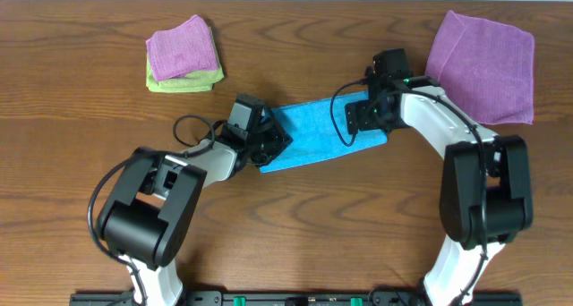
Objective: Fold the cloth
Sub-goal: 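Fold the strip's right end over toward the left gripper with the right gripper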
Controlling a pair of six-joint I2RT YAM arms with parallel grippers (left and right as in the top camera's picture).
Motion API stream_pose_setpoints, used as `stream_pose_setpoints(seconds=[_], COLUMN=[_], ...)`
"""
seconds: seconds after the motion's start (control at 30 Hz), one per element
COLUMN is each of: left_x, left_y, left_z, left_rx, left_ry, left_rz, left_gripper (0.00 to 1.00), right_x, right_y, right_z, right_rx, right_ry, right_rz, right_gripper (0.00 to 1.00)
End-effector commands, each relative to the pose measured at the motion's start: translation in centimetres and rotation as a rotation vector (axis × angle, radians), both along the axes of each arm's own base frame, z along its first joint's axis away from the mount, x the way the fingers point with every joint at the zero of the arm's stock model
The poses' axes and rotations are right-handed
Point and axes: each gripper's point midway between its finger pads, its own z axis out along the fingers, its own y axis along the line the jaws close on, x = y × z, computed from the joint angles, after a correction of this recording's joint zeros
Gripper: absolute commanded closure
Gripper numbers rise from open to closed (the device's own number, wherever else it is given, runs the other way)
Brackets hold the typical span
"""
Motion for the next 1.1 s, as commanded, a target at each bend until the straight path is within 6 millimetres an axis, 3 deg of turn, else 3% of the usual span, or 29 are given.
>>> stream_pose_setpoints(seconds=[0.0, 0.1, 0.37, 0.53, 0.73, 1.0, 1.07], left_x=[-0.4, -0.4, -0.3, -0.3, -0.3, -0.3, -0.3], left_y=[0.5, 0.5, 0.6, 0.7, 0.7, 0.7, 0.7], left_z=[-1.8, -1.8, -1.8, -1.8, -1.8, -1.8, -1.8], left_rx=[0.036, 0.033, 0.030, 0.030, 0.030, 0.030, 0.029], left_ry=[0.040, 0.046, 0.050, 0.051, 0.050, 0.050, 0.051], left_rz=[0.018, 0.026, 0.034, 0.036, 0.036, 0.036, 0.035], left_gripper=[0.94, 0.94, 0.94, 0.94, 0.94, 0.94, 0.94], right_x=[0.6, 0.5, -0.8, -1.5, -1.9, -1.8, -1.7], right_y=[-1.0, -1.3, 1.4, 2.9, 2.6, 0.4, 0.5], right_z=[0.0, -0.6, -2.4, -2.6, -2.8, -3.1, -2.7], right_rx=[-0.015, -0.007, 0.162, 0.262, 0.237, 0.109, 0.113], right_ry=[-0.011, 0.007, 0.096, 0.136, 0.152, 0.142, 0.137], right_rz=[-0.004, -0.012, 0.013, 0.029, 0.022, -0.004, -0.003], right_gripper=[0.01, 0.01, 0.04, 0.31, 0.72, 0.98, 0.99])
